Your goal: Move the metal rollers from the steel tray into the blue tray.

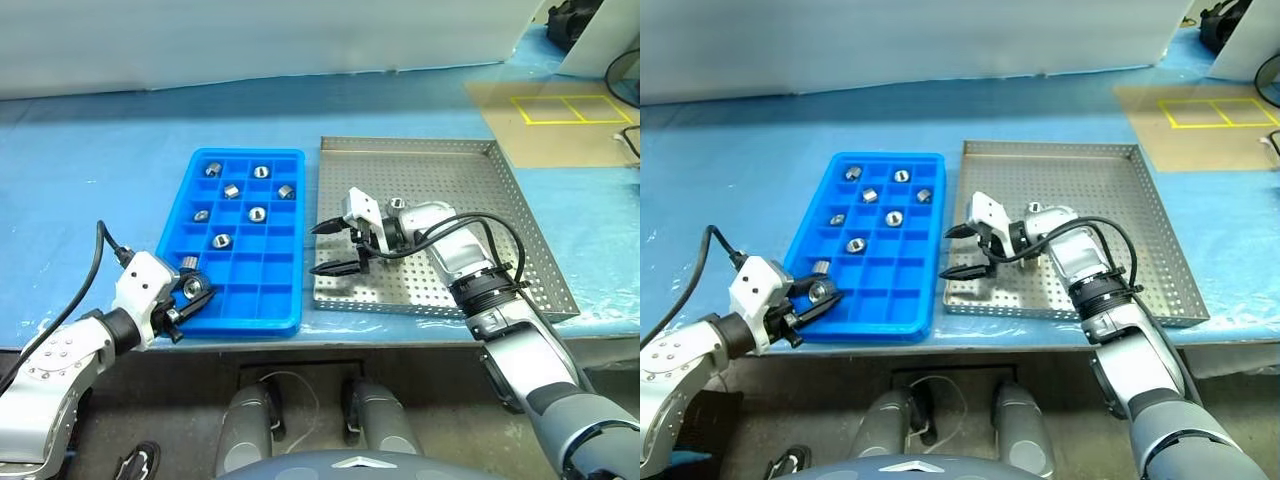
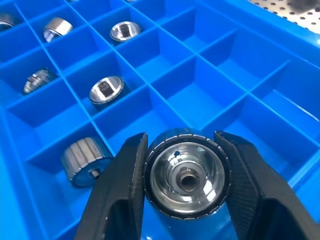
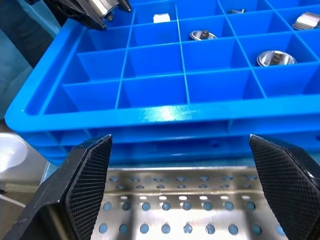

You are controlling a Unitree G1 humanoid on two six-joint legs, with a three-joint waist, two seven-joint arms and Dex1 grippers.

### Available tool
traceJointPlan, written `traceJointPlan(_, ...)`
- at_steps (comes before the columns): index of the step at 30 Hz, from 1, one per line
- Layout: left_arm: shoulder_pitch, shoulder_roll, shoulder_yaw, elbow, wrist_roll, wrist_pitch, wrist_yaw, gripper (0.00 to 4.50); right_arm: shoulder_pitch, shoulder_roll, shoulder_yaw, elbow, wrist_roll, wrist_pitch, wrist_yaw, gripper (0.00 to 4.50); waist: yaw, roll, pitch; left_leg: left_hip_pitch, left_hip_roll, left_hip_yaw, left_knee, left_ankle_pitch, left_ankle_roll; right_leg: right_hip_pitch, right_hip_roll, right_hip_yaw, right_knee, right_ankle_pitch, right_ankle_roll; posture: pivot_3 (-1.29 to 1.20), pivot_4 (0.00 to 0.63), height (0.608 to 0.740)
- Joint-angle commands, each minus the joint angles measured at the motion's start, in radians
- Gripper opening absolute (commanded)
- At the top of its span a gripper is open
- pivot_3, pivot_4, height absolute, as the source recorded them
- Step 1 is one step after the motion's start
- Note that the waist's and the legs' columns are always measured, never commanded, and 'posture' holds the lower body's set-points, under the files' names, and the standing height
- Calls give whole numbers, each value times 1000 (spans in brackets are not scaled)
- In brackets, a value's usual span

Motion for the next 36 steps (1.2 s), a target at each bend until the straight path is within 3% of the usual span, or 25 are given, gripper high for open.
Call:
traceJointPlan(1,-3,23,20,4,-25,-9,-14,3102,3,-4,-18,-46,8,-6,-4,4500,0,0,0,0,0,0,0,0,0,0,1,0,0,0,0,-306,150,740)
traceJointPlan(5,-20,36,12,21,-8,-12,1,4462,7,-6,-19,-53,10,-2,-9,4500,0,0,0,1,3,0,0,1,-2,0,3,1,0,0,0,-312,150,740)
traceJointPlan(10,-73,33,16,22,-36,-22,3,4492,15,-7,-20,-61,12,4,-13,4500,1,0,0,1,5,0,0,2,-4,0,5,1,0,1,-1,-319,150,740)
traceJointPlan(16,-265,-7,36,30,-104,22,81,4492,12,-9,-28,-55,10,2,-29,4500,0,0,0,1,7,0,0,3,-5,0,7,1,1,2,-4,-329,150,740)
traceJointPlan(22,-425,-19,-77,43,-191,90,62,4492,-47,-38,-86,61,-9,-42,-98,4500,0,0,0,1,8,1,1,4,-6,-1,8,2,1,3,-4,-359,150,740)
traceJointPlan(26,-450,6,-181,75,-212,122,-7,4492,-57,-67,-117,94,-14,-63,-121,4500,-2,0,-1,0,8,2,1,4,-6,-2,8,2,1,3,-4,-410,150,740)
traceJointPlan(36,-528,19,-260,232,-210,90,-133,4492,87,-213,-177,-57,7,31,-120,4500,-28,0,-1,0,9,2,1,4,-5,-1,9,2,0,2,-5,-563,150,740)
